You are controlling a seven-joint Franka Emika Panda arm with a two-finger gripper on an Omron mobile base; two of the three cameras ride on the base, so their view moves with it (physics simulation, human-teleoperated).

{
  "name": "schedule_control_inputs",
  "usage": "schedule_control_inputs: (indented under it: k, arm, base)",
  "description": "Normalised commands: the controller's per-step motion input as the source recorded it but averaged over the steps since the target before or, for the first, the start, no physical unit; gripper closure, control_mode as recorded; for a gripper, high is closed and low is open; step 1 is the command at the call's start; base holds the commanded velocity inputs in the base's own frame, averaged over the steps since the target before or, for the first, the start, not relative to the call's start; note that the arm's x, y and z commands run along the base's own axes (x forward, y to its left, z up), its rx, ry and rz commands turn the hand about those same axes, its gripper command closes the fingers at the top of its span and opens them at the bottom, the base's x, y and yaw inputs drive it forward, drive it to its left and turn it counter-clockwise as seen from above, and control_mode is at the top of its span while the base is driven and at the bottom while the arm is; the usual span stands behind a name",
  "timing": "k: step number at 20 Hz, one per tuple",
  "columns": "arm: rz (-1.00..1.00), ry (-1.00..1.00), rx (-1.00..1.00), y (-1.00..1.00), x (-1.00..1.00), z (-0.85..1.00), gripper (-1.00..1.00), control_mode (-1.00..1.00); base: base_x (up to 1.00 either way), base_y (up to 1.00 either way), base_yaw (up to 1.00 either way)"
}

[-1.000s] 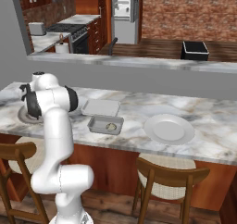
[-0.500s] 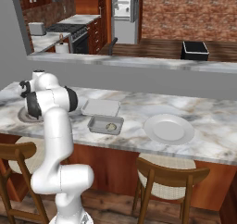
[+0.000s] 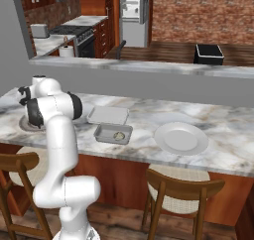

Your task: Place two dumplings into each of the tupperware containers and then place the containers in the fridge.

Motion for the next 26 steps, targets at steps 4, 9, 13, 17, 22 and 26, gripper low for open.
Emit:
schedule_control_inputs:
  k: [4, 9, 13, 17, 22, 26]
  arm:
    - [0.00, 0.01, 0.00, 0.00, -0.05, -0.04, -1.00, -1.00]
    - [0.00, 0.01, 0.00, 0.00, 0.00, -0.14, -1.00, -1.00]
    - [0.00, 0.03, 0.00, 0.00, 0.00, -0.20, -1.00, -1.00]
    - [0.00, 0.05, 0.00, 0.00, 0.00, -0.17, -1.00, -1.00]
    - [0.00, 0.01, 0.00, 0.00, 0.00, -0.02, 1.00, -1.00]
    - [0.00, 0.00, 0.00, 0.00, 0.00, 0.00, 1.00, -1.00]
  base:
    - [0.00, 0.00, 0.00]
    - [0.00, 0.00, 0.00]
    - [0.00, 0.00, 0.00]
    - [0.00, 0.00, 0.00]
    - [0.00, 0.00, 0.00]
    - [0.00, 0.00, 0.00]
